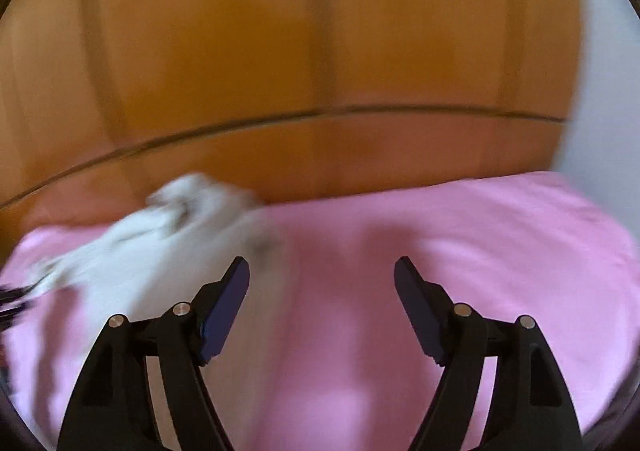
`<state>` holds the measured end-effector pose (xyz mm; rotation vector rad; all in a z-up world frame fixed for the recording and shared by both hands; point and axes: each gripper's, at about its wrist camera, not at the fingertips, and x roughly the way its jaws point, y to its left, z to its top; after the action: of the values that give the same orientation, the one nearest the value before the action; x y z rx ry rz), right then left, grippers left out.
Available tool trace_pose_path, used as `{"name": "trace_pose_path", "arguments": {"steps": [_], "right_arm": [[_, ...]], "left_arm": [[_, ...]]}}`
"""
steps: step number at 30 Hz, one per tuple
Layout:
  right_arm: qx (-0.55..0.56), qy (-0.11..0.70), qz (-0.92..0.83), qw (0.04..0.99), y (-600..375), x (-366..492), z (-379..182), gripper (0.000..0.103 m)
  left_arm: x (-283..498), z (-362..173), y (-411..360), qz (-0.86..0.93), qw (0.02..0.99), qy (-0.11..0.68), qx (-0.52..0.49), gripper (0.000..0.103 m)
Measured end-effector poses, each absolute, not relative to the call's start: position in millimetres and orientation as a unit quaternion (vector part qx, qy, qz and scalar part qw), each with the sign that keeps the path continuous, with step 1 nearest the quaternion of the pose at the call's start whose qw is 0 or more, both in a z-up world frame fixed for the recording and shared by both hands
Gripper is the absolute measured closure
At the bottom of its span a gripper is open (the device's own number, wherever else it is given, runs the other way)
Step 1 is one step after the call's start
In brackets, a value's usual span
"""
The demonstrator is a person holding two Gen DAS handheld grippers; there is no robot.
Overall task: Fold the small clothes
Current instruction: 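Grasp the cream sweater with both grippers and lift it off the bed, then shake the sweater out with both grippers and lay it flat on the bed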
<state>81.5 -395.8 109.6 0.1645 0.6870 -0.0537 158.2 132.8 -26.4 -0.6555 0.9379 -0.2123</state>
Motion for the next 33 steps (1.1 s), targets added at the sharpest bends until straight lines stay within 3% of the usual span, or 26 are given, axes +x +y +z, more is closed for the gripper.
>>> {"name": "trace_pose_path", "arguments": {"steps": [5, 9, 10, 11, 13, 14, 17, 21, 27, 28, 29, 30, 33], "right_arm": [[0.061, 0.394, 0.158, 0.903, -294.0, 84.8, 82.2, 0.026], [0.025, 0.446, 0.155, 0.881, -236.3, 95.6, 38.2, 0.030], [0.028, 0.461, 0.141, 0.876, -231.5, 99.5, 29.7, 0.045], [0.028, 0.480, 0.127, 0.868, -230.6, 107.9, 20.6, 0.072], [0.051, 0.496, 0.128, 0.857, -235.2, 106.9, 12.0, 0.078], [0.056, 0.493, 0.137, 0.858, -242.5, 101.6, 14.3, 0.087], [0.051, 0.485, 0.128, 0.864, -267.6, 84.2, 27.6, 0.093], [-0.009, 0.443, 0.048, 0.895, -312.2, 71.5, 56.2, 0.094], [-0.089, 0.385, -0.203, 0.896, -435.6, 112.1, 97.3, 0.090], [-0.084, 0.384, -0.223, 0.892, -450.5, 118.0, 99.3, 0.079], [-0.071, 0.378, -0.236, 0.892, -465.4, 121.9, 101.2, 0.060], [-0.048, 0.374, -0.237, 0.895, -477.1, 122.3, 103.4, 0.051], [0.064, 0.386, -0.165, 0.905, -483.5, 107.3, 96.7, 0.047]], "left_arm": [[150.7, -52.4, 62.5, -0.162, 0.804, 0.487, -0.302, 0.060], [143.1, -54.9, 37.3, -0.185, 0.791, 0.498, -0.302, 0.055], [142.2, -54.7, 32.1, -0.189, 0.789, 0.500, -0.303, 0.054], [140.8, -55.9, 29.2, -0.193, 0.787, 0.502, -0.302, 0.054], [141.1, -54.5, 23.3, -0.200, 0.786, 0.503, -0.298, 0.054], [141.0, -54.5, 21.3, -0.204, 0.786, 0.503, -0.296, 0.054], [153.6, -65.3, 17.1, -0.208, 0.776, 0.512, -0.304, 0.054], [157.1, -69.5, 7.6, -0.223, 0.768, 0.511, -0.315, 0.054], [165.3, -71.8, -13.1, -0.231, 0.761, 0.510, -0.328, 0.054], [166.5, -71.1, -17.3, -0.233, 0.761, 0.509, -0.328, 0.054], [167.4, -70.3, -20.5, -0.235, 0.760, 0.509, -0.328, 0.054], [169.0, -69.2, -25.5, -0.238, 0.761, 0.508, -0.327, 0.054], [171.2, -71.1, -31.4, -0.241, 0.758, 0.510, -0.327, 0.054]]}}
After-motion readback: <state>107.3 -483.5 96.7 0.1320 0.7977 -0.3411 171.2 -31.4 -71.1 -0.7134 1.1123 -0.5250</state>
